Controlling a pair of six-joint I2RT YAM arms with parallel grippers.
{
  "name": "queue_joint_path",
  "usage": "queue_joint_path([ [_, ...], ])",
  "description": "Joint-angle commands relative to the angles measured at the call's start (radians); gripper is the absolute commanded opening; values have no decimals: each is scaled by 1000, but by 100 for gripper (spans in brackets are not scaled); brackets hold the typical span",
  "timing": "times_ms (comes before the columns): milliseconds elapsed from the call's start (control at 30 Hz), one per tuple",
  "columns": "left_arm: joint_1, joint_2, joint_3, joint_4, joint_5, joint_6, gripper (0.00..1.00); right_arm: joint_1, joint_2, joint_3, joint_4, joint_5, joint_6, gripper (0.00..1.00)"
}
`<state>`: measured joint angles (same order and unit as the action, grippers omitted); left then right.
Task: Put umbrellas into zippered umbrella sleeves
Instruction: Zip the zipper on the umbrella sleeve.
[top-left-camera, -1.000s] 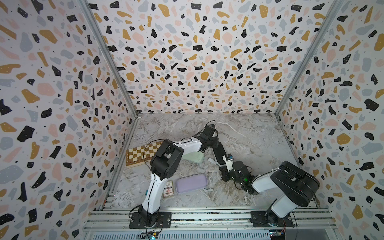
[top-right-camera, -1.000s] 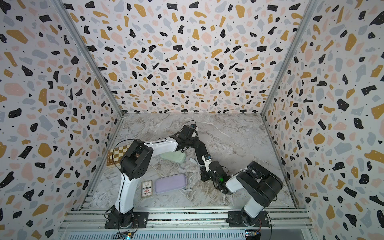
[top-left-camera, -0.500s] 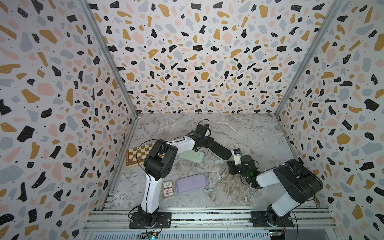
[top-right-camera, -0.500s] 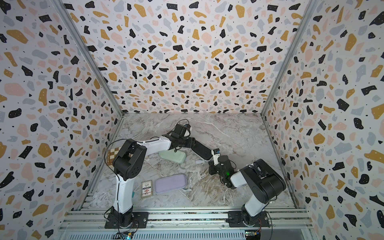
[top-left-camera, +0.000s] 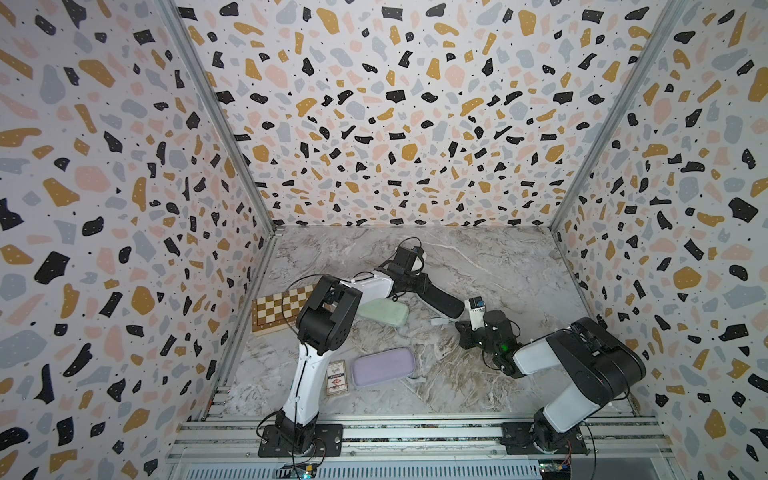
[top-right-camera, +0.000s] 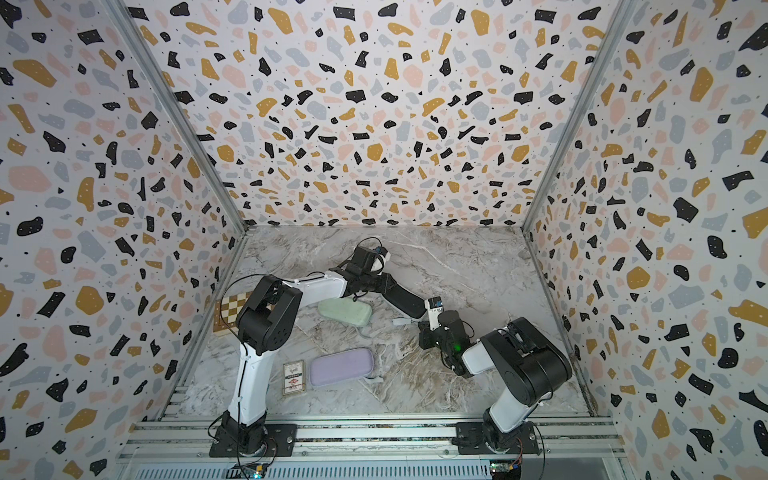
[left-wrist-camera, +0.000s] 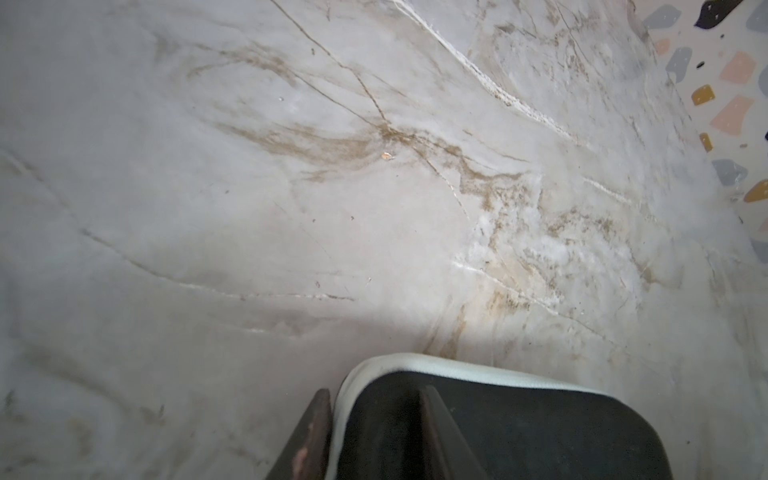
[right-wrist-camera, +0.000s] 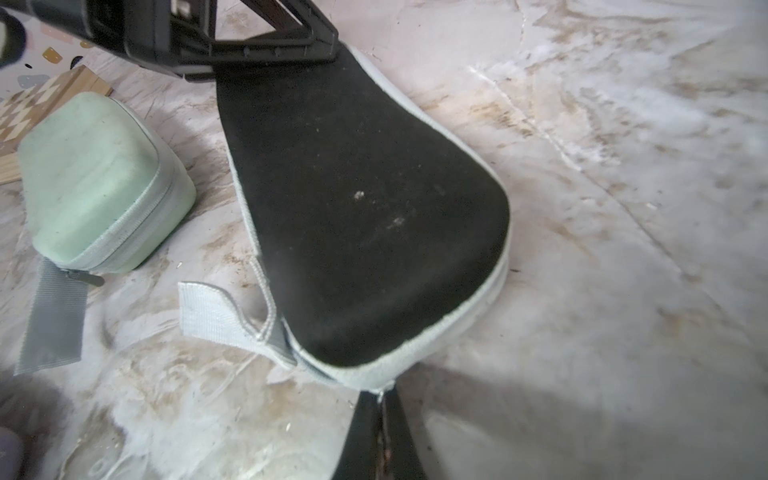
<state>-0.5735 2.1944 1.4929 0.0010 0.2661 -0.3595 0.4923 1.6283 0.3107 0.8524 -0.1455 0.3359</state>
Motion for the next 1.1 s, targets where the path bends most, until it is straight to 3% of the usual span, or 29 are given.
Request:
queue_joint_path([
  [0,-12,16,-33,-85,-91,-22,20,15,-22,-33,-30,-7,18,0],
  [233,-33,3,-43,-98,-161,-34,6,66,-81,-56,-26,-14,36,0],
  [433,-56,-8,-48,-101,-174,-54,0,84,-82,-28,-32,-28,43,0],
  [867,-81,-83,-164,-2,-129,-108,0,90,3,118,-71,-41,-4,0],
  [1067,-92,-134,-233,36,-124,-115,0,-18,21,203,-213,-120,-104,0],
])
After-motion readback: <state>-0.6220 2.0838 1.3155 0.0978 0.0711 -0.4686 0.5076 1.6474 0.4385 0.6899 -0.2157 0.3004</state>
